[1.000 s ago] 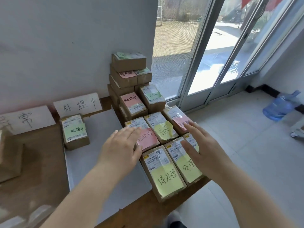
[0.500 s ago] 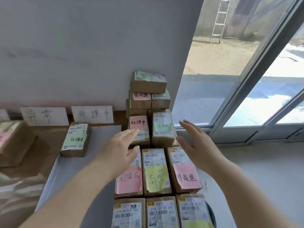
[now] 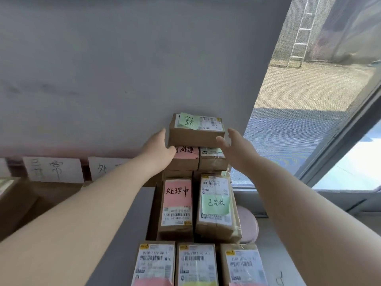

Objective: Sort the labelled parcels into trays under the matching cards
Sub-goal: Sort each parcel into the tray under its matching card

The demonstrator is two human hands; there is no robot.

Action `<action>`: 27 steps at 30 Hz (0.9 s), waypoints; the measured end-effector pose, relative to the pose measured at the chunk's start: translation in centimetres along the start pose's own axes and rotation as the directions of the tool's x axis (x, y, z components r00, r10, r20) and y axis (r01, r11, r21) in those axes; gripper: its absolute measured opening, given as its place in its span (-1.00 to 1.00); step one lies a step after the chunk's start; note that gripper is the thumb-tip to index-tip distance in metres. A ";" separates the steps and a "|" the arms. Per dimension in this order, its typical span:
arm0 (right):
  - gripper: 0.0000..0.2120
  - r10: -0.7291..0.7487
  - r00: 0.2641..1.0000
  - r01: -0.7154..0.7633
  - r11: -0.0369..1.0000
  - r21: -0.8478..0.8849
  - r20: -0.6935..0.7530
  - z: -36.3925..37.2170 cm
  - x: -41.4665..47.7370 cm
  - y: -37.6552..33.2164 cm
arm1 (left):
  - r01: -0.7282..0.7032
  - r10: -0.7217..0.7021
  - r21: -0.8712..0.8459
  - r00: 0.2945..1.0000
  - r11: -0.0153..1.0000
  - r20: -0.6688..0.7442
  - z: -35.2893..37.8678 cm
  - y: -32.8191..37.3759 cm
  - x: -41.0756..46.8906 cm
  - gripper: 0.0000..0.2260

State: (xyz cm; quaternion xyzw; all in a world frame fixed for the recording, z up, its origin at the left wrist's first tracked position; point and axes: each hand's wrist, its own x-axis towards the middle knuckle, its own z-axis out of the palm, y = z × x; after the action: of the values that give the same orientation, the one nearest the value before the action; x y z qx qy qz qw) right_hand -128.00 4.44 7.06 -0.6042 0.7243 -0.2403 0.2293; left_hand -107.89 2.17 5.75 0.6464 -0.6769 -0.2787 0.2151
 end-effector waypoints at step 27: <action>-0.63 0.280 0.960 -0.100 0.352 0.931 -0.003 4.0 -11.0 -0.1 | 0.172 -0.127 -0.720 0.985 0.673 0.117 0.3 -3.7 -13.8 -0.55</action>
State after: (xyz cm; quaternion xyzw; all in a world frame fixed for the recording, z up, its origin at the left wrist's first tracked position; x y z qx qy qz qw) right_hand -123.67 15.00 4.47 -0.2630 0.5474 -0.6224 0.4938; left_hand -104.31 15.93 4.10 0.5530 -0.4615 -0.5589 0.4108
